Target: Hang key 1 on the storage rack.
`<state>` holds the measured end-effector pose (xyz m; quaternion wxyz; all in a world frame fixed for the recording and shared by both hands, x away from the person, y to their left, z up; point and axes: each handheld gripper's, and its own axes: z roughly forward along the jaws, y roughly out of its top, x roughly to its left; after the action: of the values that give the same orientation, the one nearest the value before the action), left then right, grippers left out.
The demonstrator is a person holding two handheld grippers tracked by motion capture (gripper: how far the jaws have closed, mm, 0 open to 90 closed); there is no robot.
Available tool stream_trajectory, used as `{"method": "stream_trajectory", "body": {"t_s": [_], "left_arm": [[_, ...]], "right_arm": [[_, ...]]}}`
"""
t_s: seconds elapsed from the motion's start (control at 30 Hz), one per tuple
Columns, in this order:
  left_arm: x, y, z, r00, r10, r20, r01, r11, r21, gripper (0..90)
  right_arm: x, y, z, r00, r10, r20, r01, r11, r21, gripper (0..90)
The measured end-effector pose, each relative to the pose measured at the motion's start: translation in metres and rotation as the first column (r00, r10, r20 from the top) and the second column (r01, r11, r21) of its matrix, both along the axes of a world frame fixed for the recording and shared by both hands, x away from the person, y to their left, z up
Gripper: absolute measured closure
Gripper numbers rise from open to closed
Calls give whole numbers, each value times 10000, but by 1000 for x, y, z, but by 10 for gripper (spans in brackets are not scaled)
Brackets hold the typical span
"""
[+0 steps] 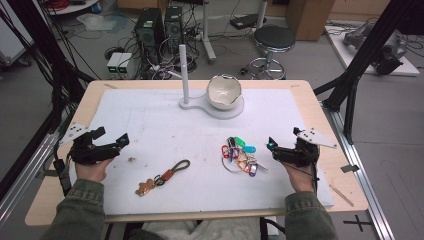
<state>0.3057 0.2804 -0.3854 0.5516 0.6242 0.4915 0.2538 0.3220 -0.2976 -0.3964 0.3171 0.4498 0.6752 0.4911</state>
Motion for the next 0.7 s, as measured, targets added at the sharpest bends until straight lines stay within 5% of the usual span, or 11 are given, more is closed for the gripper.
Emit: {"method": "stream_trajectory", "body": {"t_s": [0.7], "left_arm": [[-1, -33, -3, 9927, -1156, -340, 1171, 9920, 470, 17]], "right_arm": [[1, 2, -1, 9998, 133, -120, -135, 9998, -131, 6]]}}
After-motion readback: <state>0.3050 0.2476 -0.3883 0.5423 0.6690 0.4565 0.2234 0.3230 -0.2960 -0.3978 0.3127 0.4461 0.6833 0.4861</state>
